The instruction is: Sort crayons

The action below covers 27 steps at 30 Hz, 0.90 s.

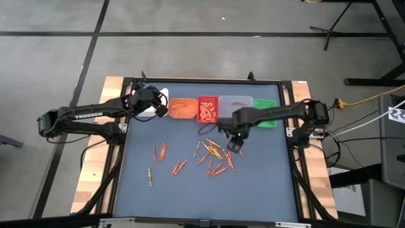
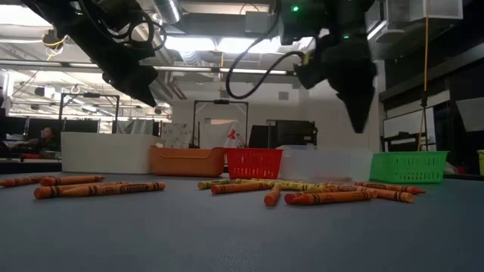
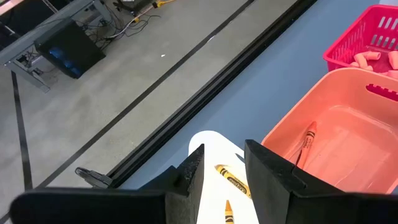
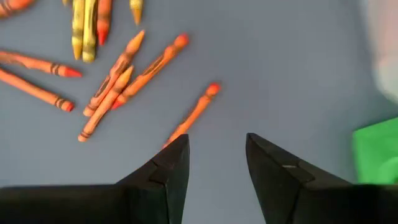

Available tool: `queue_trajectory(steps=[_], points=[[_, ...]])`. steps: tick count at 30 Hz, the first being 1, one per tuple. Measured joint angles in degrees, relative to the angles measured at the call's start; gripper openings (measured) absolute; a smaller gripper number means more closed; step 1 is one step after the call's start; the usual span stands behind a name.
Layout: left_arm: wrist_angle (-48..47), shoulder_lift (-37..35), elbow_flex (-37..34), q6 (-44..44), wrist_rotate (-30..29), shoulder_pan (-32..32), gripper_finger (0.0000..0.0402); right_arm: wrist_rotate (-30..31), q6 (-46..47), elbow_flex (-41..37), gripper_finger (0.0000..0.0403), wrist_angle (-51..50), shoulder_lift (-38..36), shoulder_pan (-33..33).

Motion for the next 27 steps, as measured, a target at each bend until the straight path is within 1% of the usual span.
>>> queue_trajectory(steps=[6, 10, 12, 22, 27], points=[[0.0, 0.01, 0.0, 0.0, 0.0, 0.0, 0.0098, -0.02, 9.5, -7.12, 0.0156, 6.81, 0.0, 6.01], [0.0, 0.0, 0.0, 0.0, 0.0, -0.02, 0.0098, 0.62, 13.47, -11.08, 0.0156, 12.79, 0.0, 8.19], [0.0, 0.02, 0.0, 0.0, 0.02, -0.02, 0.0098, 1.86, 14.69, -12.72, 0.0156, 14.66, 0.0, 8.66], [0.0, 0.02, 0.0, 0.0, 0.02, 0.0, 0.0099, 3.52, 16.55, -18.83, 0.0156, 19.72, -0.18, 8.82], [-0.02, 0.02, -0.02, 0.0, 0.02, -0.02, 0.0098, 3.79, 16.46, -19.25, 0.0156, 22.18, -0.04, 8.82]])
